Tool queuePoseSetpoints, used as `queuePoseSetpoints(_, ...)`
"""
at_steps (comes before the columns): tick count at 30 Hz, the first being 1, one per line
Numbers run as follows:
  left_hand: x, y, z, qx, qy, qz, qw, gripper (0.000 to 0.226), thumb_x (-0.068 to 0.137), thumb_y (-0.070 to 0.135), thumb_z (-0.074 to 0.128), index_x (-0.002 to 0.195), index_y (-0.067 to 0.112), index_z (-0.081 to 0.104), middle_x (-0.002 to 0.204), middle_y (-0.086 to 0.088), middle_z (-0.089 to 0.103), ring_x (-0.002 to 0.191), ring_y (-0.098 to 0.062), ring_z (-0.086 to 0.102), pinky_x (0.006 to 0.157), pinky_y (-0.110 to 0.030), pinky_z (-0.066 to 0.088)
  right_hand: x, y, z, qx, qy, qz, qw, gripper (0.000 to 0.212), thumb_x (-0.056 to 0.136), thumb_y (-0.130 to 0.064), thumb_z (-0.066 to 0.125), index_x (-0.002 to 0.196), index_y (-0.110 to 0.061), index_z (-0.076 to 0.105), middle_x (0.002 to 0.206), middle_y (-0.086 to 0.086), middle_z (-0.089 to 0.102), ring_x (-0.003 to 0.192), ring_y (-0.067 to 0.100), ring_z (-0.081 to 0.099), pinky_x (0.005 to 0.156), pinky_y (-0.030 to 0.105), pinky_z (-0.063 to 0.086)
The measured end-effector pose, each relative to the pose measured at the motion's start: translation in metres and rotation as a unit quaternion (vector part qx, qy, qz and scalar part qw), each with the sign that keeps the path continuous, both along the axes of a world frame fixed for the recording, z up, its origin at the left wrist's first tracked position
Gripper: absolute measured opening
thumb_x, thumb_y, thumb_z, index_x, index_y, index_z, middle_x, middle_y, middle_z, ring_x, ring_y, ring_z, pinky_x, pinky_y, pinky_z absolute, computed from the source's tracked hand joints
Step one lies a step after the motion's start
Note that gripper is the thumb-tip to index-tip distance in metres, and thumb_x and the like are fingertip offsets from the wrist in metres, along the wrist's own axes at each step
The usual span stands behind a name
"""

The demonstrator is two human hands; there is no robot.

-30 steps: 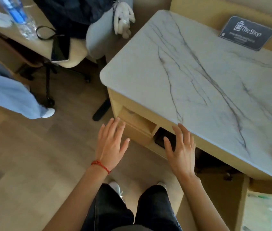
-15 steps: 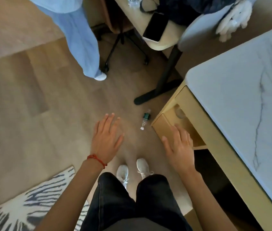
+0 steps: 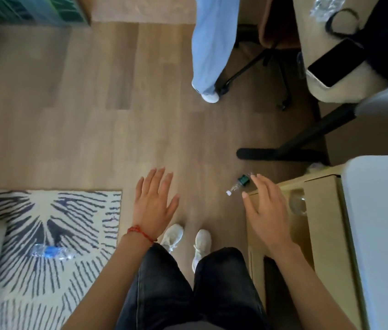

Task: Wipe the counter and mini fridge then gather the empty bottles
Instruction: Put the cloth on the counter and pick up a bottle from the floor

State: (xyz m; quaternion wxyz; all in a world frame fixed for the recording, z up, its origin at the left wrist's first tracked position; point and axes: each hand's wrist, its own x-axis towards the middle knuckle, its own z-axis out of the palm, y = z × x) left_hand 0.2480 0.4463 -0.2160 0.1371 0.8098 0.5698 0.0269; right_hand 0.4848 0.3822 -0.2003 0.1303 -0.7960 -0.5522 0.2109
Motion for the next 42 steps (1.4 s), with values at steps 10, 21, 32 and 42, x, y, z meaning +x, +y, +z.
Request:
queuePoseSetpoints(10,-0.01,0.014,-0.036,-0.038,0.007,0.05,0.998,0.054,0.088,0.042,0.034,0.125,0.007,0.052,0.131,-0.015,0.054,0.125,-0.033,0.043,0.104,-0.046,0.027,-0.005,0.04,-0.029,-0.043,0.027,0.058,0.997,0.047,0.093,-0.032,0.047,0.136,-0.016,0.039,0.142,0.007,0.043,0.131,0.02,0.037,0.104,0.032,0.031)
queuePoseSetpoints(21,-0.014,0.1,-0.106,-0.073,-0.005,0.021,0.997,0.058,0.091,0.045,0.03,0.129,0.006,0.048,0.135,-0.018,0.049,0.128,-0.034,0.037,0.105,-0.049,0.026,0.002,0.129,-0.096,-0.068,0.024,0.074,0.995,0.046,0.092,-0.029,0.049,0.134,-0.012,0.041,0.138,0.012,0.047,0.128,0.026,0.042,0.103,0.041,0.037)
queuePoseSetpoints(32,0.031,0.137,-0.238,-0.108,-0.011,0.027,0.994,0.06,0.094,0.048,0.02,0.128,0.006,0.047,0.133,-0.019,0.051,0.126,-0.034,0.036,0.103,-0.044,0.021,0.068,0.194,-0.25,-0.145,0.004,0.147,0.978,0.046,0.093,-0.03,0.047,0.134,-0.012,0.042,0.137,0.013,0.048,0.126,0.026,0.044,0.1,0.038,0.04)
queuePoseSetpoints(42,0.097,0.132,-0.377,-0.154,-0.048,0.107,0.981,0.055,0.087,0.041,0.037,0.127,0.005,0.049,0.131,-0.02,0.052,0.124,-0.038,0.043,0.098,-0.055,0.037,0.134,0.214,-0.433,-0.249,-0.005,0.228,0.941,0.045,0.093,-0.026,0.048,0.135,-0.013,0.04,0.134,0.012,0.05,0.123,0.026,0.046,0.097,0.043,0.046)
